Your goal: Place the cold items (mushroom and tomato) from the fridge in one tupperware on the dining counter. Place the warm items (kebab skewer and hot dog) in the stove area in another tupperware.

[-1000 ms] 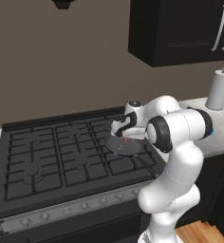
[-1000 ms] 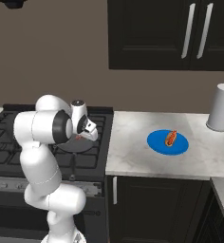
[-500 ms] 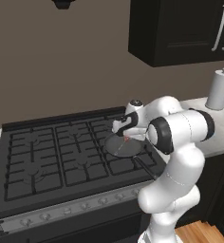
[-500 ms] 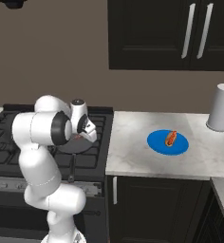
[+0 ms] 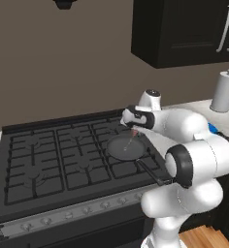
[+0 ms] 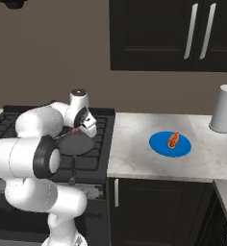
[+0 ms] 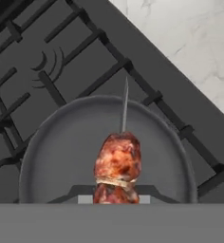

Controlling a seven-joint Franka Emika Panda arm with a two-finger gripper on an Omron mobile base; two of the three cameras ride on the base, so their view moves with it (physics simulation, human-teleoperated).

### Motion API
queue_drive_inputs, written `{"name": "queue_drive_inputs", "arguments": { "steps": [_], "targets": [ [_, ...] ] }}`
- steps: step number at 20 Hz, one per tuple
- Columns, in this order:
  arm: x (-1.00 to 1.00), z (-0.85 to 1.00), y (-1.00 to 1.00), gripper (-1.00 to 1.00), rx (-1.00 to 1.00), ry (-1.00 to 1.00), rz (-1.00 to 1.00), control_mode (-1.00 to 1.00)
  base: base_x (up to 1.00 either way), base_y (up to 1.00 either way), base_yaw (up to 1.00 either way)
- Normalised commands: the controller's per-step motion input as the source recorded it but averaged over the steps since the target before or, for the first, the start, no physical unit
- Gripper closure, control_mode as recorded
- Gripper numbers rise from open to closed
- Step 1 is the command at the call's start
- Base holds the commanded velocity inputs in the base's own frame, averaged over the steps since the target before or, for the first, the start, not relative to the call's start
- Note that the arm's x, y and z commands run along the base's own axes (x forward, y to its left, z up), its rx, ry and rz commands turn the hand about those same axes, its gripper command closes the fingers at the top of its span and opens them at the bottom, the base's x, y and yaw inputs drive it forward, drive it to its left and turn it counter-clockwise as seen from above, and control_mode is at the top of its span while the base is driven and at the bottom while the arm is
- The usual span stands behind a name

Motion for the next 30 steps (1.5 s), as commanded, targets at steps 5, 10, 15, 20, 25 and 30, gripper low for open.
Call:
{"name": "queue_drive_inputs", "arguments": {
  "steps": [5, 10, 15, 20, 25, 30],
  "targets": [
    [-1.0, 0.8, -0.52, 1.0, -0.09, 0.0, 0.0, -1.0, 0.0, 0.0, 0.0],
    [-1.0, 0.45, -0.23, 1.0, -0.26, 0.0, 0.02, -1.0, 0.0, 0.0, 0.0],
    [-1.0, 0.03, -0.41, 1.0, -0.08, -0.03, 0.01, -1.0, 0.0, 0.0, 0.0],
    [-1.0, -0.21, -0.31, 1.0, 0.09, -0.15, -0.04, -1.0, 0.0, 0.0, 0.0],
    [-0.41, -0.28, 0.22, 1.0, 0.05, -0.07, -0.39, -1.0, 0.0, 0.0, 0.0],
    [-0.01, -0.15, -0.01, 1.0, 0.0, 0.1, -0.67, -1.0, 0.0, 0.0, 0.0]
  ]
}}
